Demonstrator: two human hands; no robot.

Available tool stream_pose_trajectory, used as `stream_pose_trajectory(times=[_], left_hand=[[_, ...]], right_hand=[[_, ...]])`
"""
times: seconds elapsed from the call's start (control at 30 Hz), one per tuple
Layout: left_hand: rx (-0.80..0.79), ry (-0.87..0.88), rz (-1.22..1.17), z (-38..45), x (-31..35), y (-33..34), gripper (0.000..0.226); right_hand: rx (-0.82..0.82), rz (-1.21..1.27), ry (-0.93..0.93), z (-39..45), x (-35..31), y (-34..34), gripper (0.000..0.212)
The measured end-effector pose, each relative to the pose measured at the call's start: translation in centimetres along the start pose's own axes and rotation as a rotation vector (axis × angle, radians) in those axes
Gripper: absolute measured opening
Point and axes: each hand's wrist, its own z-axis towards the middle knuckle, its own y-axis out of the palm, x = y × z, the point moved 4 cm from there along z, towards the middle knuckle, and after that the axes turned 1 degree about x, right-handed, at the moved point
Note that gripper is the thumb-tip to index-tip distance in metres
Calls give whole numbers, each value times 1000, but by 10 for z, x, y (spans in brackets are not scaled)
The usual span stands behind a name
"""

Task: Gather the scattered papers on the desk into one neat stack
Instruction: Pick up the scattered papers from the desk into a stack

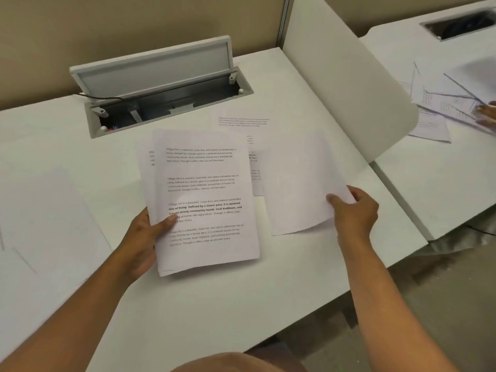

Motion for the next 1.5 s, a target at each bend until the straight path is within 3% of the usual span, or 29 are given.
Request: stream_pose_trajectory(times=[0.1,0.2,0.27,0.37,0.5,0.7,0.83,0.97,1.07,1.17,1.23,1.4,1.5], left_hand=[[42,27,-25,-2,5,-11,55],[65,48,-42,-8,9,-24,54],[85,61,-48,-12,11,-34,54],[139,77,-64,-19,12,-48,56],[180,94,-83,-27,12,-60,59],[189,98,-86,-30,10,-59,59],[199,98,-85,-28,12,-59,61],[203,98,-88,-26,13,-58,61],[201,98,-94,-24,12,-58,59],[197,98,-96,-23,12,-57,58],[199,97,-95,-23,11,-57,59],[201,109,-96,-24,13,-60,58],[206,116,-102,-26,14,-62,59]], right_hand=[[198,139,-335,-15,-53,-10,15],[280,120,-841,-38,-104,-9,10],[220,-23,-1087,-53,-116,9,15],[11,-234,-1202,-72,-104,54,20],[-291,-453,-1138,-90,-61,111,32],[-547,-741,-944,-90,-15,148,40],[-496,-640,-886,-83,-19,141,63],[-306,-544,-680,-31,-37,125,50],[-264,-686,-347,14,-42,115,81],[-304,-584,-163,38,-46,110,99],[-320,-480,-158,47,-51,109,93],[-374,-244,-185,40,-67,121,36],[-393,-217,-174,28,-74,146,33]])
